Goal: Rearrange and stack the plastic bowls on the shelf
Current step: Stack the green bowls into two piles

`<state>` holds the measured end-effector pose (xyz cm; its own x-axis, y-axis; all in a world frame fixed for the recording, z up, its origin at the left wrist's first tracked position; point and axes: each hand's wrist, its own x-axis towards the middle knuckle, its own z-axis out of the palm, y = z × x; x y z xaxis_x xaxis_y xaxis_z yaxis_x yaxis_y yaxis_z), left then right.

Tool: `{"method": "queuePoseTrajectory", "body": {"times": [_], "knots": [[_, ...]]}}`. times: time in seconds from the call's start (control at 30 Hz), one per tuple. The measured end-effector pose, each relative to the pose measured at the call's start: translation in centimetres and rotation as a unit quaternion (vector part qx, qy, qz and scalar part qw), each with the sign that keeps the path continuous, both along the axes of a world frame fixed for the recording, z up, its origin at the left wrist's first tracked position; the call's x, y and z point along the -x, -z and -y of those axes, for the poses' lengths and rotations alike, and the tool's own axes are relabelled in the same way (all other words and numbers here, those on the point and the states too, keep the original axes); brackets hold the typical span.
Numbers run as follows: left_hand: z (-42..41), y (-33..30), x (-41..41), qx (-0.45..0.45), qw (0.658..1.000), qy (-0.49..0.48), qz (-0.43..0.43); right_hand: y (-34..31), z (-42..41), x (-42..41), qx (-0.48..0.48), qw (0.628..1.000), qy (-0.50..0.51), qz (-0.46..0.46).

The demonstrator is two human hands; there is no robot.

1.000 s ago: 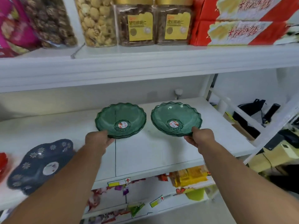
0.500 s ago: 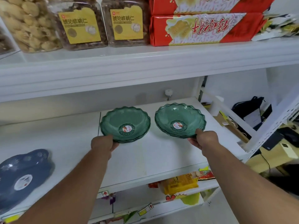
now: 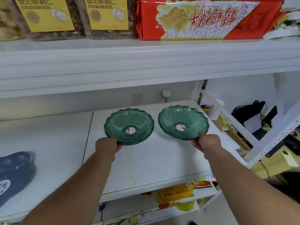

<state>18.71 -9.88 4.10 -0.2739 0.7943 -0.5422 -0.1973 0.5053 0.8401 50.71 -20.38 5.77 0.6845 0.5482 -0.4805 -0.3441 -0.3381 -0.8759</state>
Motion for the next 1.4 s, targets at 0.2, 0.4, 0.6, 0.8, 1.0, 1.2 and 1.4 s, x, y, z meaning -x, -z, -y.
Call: {"method": "queuePoseTrajectory", "body": {"times": [0.2, 0.4, 0.6, 0.8, 1.0, 1.2, 1.4], "knots": [[-0.8, 0.9, -2.6, -0.006, 0.999, -0.028, 0.014, 1.2, -2.6, -3.3, 0.007, 1.000, -0.023, 0.005], [-1.8, 2.1, -4.3, -0.010, 0.998, -0.048, 0.028, 2.1, -5.3, -5.7, 0.015, 0.999, -0.047, 0.019], [-2.9, 2.9, -5.3, -0.006, 0.997, -0.077, 0.024, 3.2, -7.5, -7.0, 0.028, 0.997, -0.063, 0.023], [-4.3, 2.9, -5.7, -0.013, 0.996, -0.086, 0.021, 4.0, -9.2, -7.4, 0.028, 0.997, -0.068, 0.021], [-5.5, 3.1, -5.8, -0.018, 0.997, -0.077, 0.019, 3.9, -10.4, -7.5, 0.023, 0.997, -0.068, 0.003], [-6.2, 3.0, -6.2, -0.023, 0.997, -0.074, 0.019, 4.2, -11.3, -7.7, 0.028, 0.998, -0.063, -0.002], [-6.6, 3.0, -6.4, -0.026, 0.996, -0.077, 0.038, 4.8, -11.7, -7.9, 0.026, 0.998, -0.063, -0.017]]}}
